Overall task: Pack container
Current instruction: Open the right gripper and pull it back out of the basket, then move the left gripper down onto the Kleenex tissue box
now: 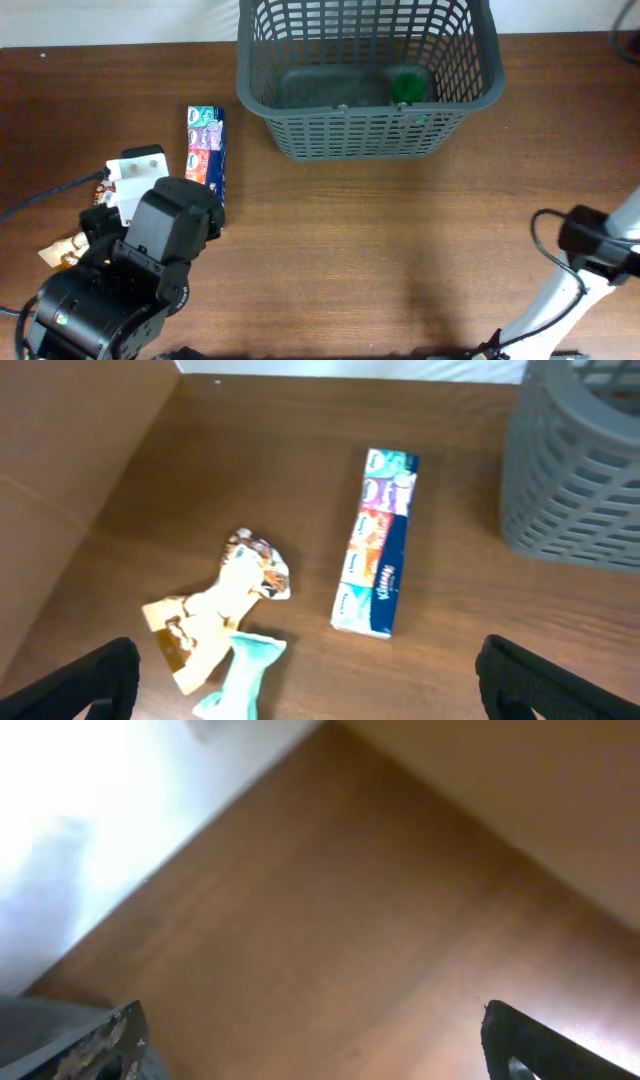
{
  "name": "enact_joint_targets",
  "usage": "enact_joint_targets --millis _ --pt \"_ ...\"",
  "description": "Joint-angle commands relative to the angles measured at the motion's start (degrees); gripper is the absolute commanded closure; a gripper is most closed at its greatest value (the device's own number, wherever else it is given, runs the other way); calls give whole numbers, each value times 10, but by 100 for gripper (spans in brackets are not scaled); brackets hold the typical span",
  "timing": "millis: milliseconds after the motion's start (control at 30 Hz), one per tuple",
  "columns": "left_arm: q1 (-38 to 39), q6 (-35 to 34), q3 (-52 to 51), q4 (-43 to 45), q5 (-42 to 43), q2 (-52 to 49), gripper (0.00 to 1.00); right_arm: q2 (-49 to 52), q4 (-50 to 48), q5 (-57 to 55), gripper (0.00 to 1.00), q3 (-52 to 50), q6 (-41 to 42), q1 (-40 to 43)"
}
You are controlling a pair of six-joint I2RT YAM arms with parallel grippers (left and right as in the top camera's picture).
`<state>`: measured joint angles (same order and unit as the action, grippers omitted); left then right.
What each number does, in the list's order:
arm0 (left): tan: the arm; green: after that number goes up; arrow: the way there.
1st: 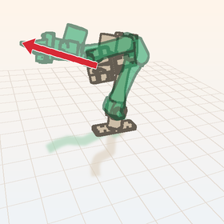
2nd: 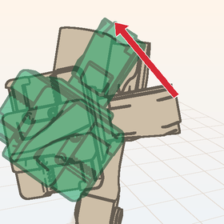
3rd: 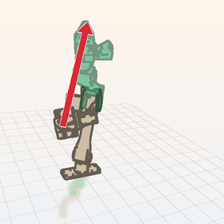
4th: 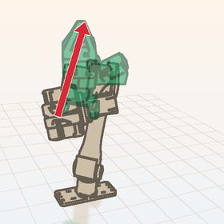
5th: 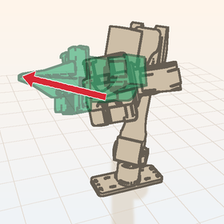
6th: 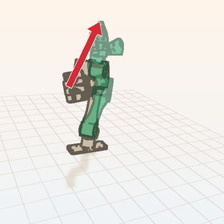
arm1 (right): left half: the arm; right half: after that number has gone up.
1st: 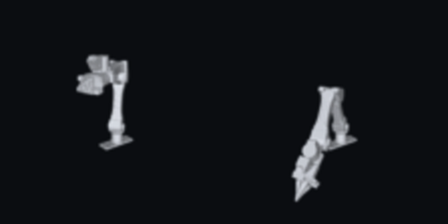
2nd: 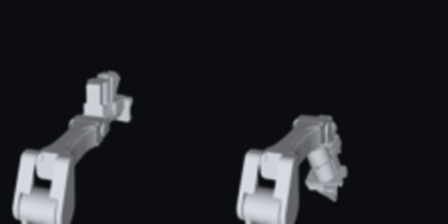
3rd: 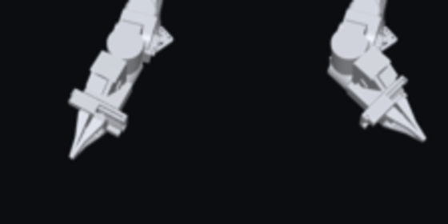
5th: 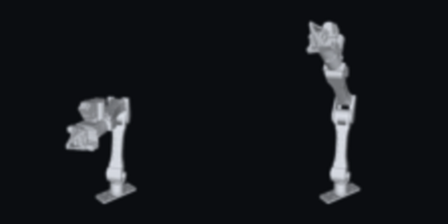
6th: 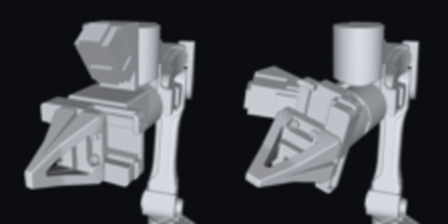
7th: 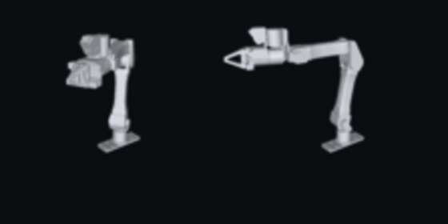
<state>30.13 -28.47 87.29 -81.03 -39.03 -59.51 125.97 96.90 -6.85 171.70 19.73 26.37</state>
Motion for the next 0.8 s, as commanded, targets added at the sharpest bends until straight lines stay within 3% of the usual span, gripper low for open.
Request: enact_joint_targets --millis 0,367,467,667,767 --pt "-3 3 6 0 36 0 0 -12 4 97 1 -75 7 31" --pt "-3 3 6 0 88 0 0 -11 -5 90 1 -298 6 40" --pt "-3 3 6 4 79 0 0 -10 -7 90 1 -326 6 40" --pt "-14 3 6 77 -14 -28 0 -10 -7 90 1 -343 6 40" --pt "-69 3 6 105 20 -67 0 -10 -7 90 1 -343 6 40"
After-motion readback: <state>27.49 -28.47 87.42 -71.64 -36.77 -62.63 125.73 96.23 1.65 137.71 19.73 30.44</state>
